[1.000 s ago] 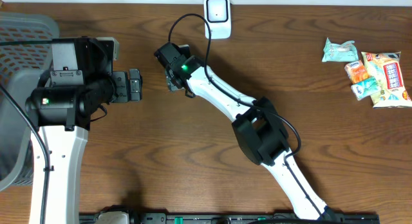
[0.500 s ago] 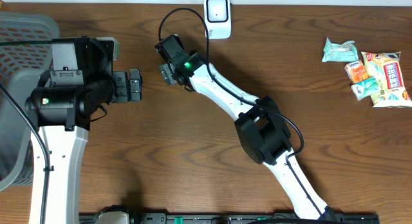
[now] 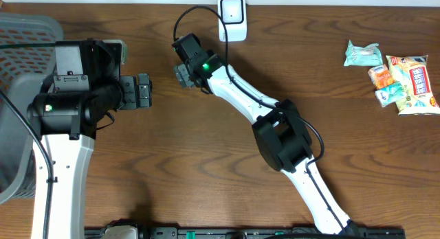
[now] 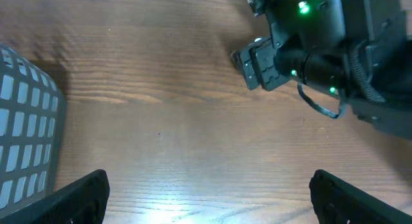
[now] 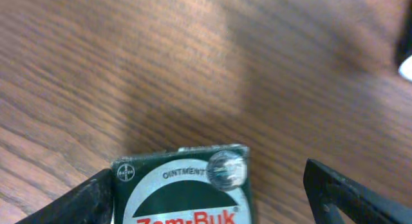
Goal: Scan the item barcode
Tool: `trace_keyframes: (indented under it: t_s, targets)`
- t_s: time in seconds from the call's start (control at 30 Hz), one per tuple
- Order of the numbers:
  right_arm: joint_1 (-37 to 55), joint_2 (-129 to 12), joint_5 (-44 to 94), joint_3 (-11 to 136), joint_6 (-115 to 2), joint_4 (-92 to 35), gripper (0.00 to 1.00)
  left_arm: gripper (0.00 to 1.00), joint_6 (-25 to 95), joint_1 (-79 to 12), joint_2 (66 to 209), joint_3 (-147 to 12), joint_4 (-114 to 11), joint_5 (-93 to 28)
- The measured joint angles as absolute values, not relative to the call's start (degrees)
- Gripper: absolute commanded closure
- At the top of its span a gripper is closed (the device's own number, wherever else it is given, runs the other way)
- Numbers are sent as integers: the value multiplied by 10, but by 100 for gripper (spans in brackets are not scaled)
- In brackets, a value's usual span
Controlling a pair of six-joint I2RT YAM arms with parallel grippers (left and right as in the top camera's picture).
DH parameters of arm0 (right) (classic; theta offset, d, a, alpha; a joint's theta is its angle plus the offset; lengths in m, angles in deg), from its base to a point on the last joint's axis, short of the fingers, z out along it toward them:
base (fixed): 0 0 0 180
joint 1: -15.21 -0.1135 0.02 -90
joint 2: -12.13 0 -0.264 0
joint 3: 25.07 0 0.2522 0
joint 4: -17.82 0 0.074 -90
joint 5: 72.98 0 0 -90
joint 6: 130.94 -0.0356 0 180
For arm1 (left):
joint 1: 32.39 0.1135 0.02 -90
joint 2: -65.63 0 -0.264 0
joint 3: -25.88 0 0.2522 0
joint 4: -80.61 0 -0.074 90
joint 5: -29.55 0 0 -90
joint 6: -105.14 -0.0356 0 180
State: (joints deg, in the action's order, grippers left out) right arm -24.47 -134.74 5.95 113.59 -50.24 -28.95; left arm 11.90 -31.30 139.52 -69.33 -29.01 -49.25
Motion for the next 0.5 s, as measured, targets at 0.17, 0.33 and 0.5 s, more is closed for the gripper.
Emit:
trace_keyframes:
  t_s: [0.17, 0.33, 0.5]
  targets:
    - [-247, -1356, 75, 1135, -503, -301, 13, 2, 119, -313, 1395, -693, -290, -492]
    - [-248, -1356, 84, 1134, -503, -300, 16, 2, 119, -313, 1395, -693, -290, -492]
    - [-248, -1355, 88, 1134, -503, -304, 21, 2, 119, -313, 1395, -693, -290, -492]
